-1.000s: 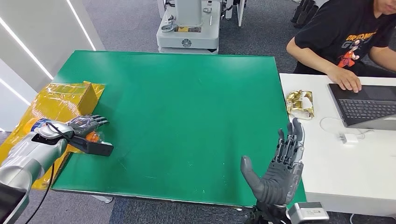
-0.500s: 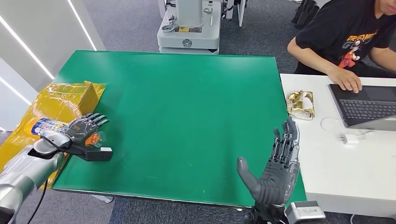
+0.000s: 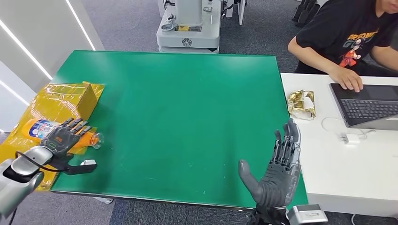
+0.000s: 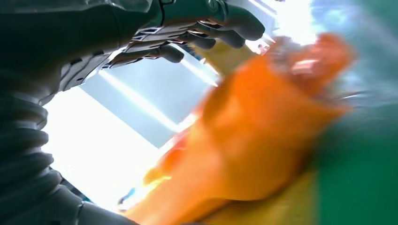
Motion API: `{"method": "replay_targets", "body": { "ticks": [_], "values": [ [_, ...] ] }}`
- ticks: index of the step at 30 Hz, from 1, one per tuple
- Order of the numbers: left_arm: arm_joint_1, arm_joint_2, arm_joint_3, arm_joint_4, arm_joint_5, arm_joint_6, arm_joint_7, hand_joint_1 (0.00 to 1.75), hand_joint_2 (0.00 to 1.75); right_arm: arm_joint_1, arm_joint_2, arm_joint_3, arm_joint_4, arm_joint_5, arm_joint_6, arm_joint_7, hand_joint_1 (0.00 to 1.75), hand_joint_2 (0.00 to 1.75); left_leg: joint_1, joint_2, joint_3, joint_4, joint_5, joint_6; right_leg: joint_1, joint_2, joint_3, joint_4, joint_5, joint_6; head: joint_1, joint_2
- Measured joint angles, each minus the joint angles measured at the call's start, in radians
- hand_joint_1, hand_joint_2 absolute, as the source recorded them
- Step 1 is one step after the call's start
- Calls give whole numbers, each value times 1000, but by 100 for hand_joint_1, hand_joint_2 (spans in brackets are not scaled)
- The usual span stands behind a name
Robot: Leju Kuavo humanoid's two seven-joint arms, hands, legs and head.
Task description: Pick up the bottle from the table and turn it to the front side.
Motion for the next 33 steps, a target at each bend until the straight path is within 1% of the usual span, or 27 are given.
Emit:
{"method": "replay_targets", "body": {
  "ticks": [3,6,10,12,13,15,17,19,21,23,25,27,30,32,33],
  "values": [
    [73,19,75,-96,-50,-2,9,0,175,-3,0,1,13,-4,10,-4,0,175,0,-1,-1,0,0,0,0,-1,0,0,-1,0,0,0],
    [130,14,147,-176,-95,27,12,0,175,-6,0,2,25,-6,15,-7,0,175,0,-1,-1,0,0,0,0,-1,0,-1,0,0,0,0],
    [145,-22,224,-235,-130,140,8,0,175,-9,0,4,35,-6,16,-6,0,175,0,-3,-1,0,0,0,0,-3,1,-1,0,0,0,0],
    [146,-44,249,-252,-134,165,5,0,175,-10,0,5,39,-6,17,-6,0,175,0,-2,-1,0,0,0,0,-3,1,-1,0,0,0,0],
    [145,-54,259,-257,-128,177,1,0,175,-11,0,6,40,-6,18,-5,0,175,0,-2,-1,0,0,0,0,-3,0,-1,0,0,0,0],
    [136,-86,278,-262,-69,243,-31,0,175,-11,0,6,42,-5,16,-5,0,175,-1,-3,-1,0,0,0,-1,-4,0,-1,0,0,0,0],
    [116,-149,294,-262,57,350,-96,0,175,-12,0,8,43,-5,12,-4,0,175,-1,-6,-1,1,0,0,-1,-6,1,-1,0,0,0,0],
    [91,-231,298,-259,215,433,-176,0,175,-12,0,11,43,-5,3,-3,0,175,-1,-7,-1,1,0,0,-1,-8,2,-1,-1,1,0,0],
    [69,-316,296,-255,370,470,-251,0,175,-13,-1,14,44,-6,-6,-3,0,175,-2,-7,-1,1,0,0,-2,-8,3,-1,0,1,0,0],
    [54,-396,290,-251,505,479,-308,0,175,-14,-2,17,46,-9,-15,-6,0,175,-2,-7,-1,1,0,1,-2,-8,3,-2,0,1,0,0],
    [46,-463,281,-249,624,468,-354,0,175,-15,-3,19,47,-13,-21,-10,0,175,-2,-6,-1,1,-1,1,-2,-7,3,-2,0,2,0,0],
    [43,-519,276,-249,748,436,-401,0,175,-16,-4,20,50,-19,-26,-15,0,175,-2,-6,0,1,-1,2,-2,-7,3,-2,0,2,0,0],
    [42,-602,267,-250,983,343,-454,0,175,-19,-8,25,54,-31,-30,-23,0,175,-2,-7,-1,1,-1,2,-2,-7,3,-2,0,2,0,0],
    [49,-665,259,-257,1199,257,-476,0,175,-22,-11,31,59,-42,-33,-29,0,175,-2,-6,-1,1,-1,2,-2,-7,3,-2,0,2,0,0],
    [51,-681,257,-260,1259,233,-481,0,175,-23,-12,33,60,-45,-33,-30,0,175,-2,-6,-1,1,-1,2,-2,-7,3,-2,0,2,0,0]
  ]
}}
